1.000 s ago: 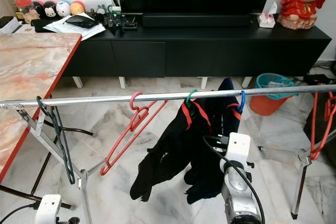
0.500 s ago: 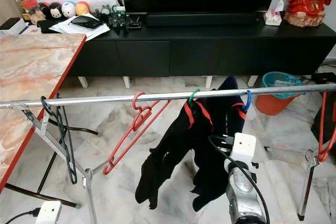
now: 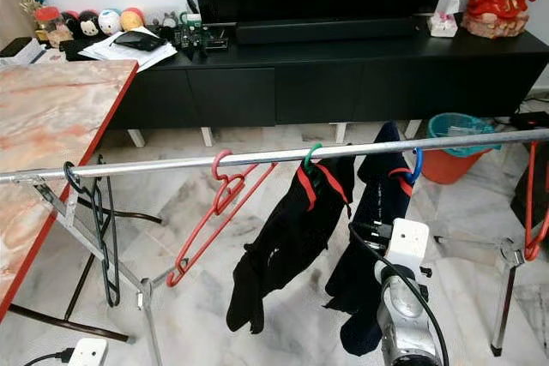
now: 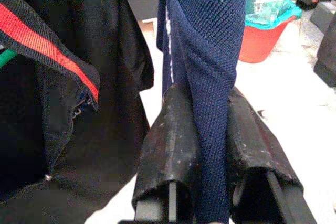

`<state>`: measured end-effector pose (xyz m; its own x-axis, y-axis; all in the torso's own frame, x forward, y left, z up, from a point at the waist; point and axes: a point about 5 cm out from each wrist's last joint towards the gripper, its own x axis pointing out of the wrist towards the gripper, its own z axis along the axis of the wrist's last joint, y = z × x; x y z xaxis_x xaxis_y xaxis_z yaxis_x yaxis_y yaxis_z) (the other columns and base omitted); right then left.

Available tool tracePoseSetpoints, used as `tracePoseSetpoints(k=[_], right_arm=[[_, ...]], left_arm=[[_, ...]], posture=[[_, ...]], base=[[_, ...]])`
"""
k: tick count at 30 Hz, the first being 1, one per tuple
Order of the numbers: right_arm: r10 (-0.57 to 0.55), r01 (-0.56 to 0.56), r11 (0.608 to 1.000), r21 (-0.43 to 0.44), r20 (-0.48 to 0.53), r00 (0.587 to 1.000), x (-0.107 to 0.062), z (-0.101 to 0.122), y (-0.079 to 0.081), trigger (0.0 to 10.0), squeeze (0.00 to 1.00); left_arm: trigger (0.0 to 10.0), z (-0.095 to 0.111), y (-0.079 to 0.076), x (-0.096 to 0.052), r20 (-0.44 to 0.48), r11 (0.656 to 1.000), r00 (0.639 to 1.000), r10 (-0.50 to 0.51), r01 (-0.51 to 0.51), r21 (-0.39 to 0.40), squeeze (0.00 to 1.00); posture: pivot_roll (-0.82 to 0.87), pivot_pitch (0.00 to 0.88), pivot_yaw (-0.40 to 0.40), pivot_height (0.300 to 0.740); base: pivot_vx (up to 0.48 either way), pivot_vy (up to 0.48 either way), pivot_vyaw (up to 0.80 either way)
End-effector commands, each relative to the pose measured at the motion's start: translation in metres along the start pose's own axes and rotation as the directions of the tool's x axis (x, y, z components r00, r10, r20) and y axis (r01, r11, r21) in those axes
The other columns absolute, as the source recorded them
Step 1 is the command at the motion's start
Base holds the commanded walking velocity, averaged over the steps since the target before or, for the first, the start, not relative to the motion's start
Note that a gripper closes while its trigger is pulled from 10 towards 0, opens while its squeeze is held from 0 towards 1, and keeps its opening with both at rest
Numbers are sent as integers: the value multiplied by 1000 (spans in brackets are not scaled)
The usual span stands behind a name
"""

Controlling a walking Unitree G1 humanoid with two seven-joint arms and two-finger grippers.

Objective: Hang hanger

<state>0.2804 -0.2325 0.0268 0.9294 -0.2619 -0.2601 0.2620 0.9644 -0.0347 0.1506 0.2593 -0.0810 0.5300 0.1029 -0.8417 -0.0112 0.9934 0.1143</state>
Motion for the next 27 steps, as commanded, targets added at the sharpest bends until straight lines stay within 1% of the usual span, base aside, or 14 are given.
tracePoseSetpoints(k=[1,6,9,12,14,17,27], right_arm=[[13,-12,1000,-13,55,998,7,15,1,10000,0],[38,-36,999,-30,77,996,11,25,4,10000,0],[18,-16,1000,-21,93,995,13,29,2,10000,0],[6,-5,1000,-10,97,995,13,29,2,10000,0],[22,-21,1000,-15,96,995,12,28,5,10000,0],[28,-26,999,-18,96,995,12,28,6,10000,0],[10,-8,1000,-22,87,996,13,28,4,10000,0]], left_arm=[[10000,0,4,-1,6,1000,1000,11,-11,-10,0],[10000,1,5,-1,1,1000,1000,16,-16,-25,0],[10000,1,5,-1,-4,999,1000,17,-17,-29,0],[10000,0,5,-1,-12,999,1000,25,-26,-39,0],[10000,-1,6,-1,-9,998,1000,28,-29,-52,0],[10000,0,6,-1,-3,998,1000,28,-28,-57,0],[10000,1,7,-1,-3,999,1000,20,-20,-49,0]], posture=[[-102,0,-28,740],[-80,0,-25,740],[-86,0,-19,740],[-85,0,-22,740],[-80,0,-29,740],[-79,0,-30,740],[-86,0,-21,740]], base=[[-277,0,0],[-300,0,0],[-310,0,0],[-316,0,0],[-315,0,0],[-316,0,0],[-316,0,0]])
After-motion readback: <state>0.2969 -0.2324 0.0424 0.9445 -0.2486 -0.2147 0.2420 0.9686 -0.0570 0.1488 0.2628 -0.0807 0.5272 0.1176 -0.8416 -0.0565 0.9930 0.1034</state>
